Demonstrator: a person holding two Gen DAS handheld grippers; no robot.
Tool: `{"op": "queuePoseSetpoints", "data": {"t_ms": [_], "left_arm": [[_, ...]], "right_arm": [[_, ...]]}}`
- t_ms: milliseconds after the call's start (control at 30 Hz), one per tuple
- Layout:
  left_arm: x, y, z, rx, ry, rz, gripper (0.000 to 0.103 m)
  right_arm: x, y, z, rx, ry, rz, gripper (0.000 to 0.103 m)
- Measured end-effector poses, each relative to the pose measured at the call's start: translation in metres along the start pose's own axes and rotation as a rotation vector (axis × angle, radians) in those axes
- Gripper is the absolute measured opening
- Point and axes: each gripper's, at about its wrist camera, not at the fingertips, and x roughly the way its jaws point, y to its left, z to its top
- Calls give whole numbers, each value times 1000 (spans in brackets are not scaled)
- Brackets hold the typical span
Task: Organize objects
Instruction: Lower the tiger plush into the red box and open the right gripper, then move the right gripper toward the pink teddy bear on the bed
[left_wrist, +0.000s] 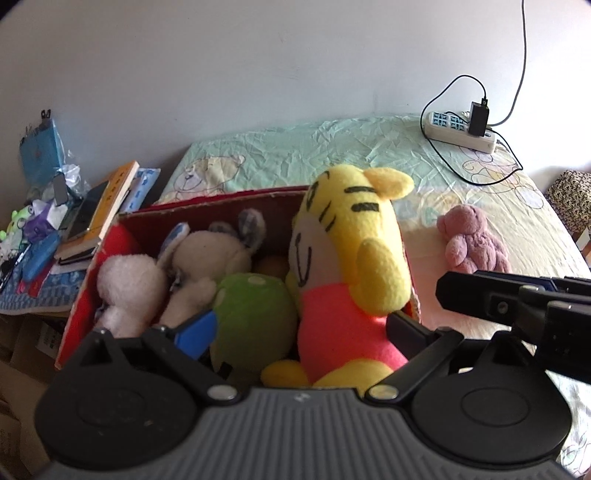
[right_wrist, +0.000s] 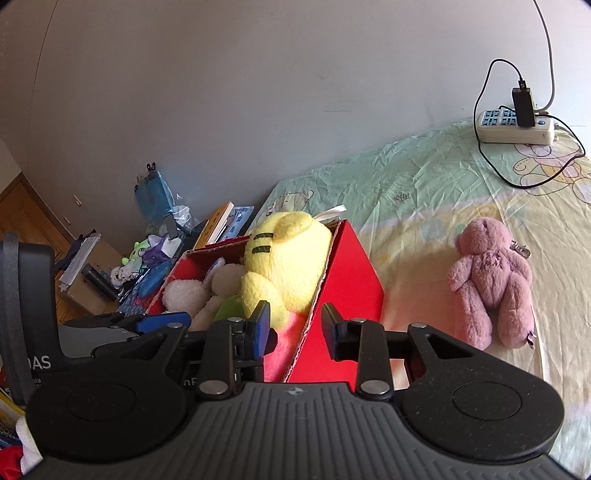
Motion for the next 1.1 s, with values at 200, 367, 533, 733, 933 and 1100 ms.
{"op": "queuePoseSetpoints", "data": {"t_ms": [200, 367, 533, 733, 933, 1100], "left_arm": [[3, 8, 2, 38, -18, -64, 99], [5, 8, 2, 84, -33, -87, 99], [3, 6, 6, 95, -15, -94, 99], [-16, -5, 9, 73, -36, -34, 98], [-45, -26, 19, 51, -103, -24, 97], [-55, -66, 26, 55, -124, -111, 95]], "right_arm": [[0, 7, -5, 33, -28, -44, 33], [-7, 5, -12, 79, -48, -57, 33], [-15, 0, -7, 83, -34, -28, 33], [-32, -22, 4, 59, -3, 9, 33], [-49, -70, 8, 75, 23, -9, 33], [-58, -109, 7, 121, 41, -32, 33]]}}
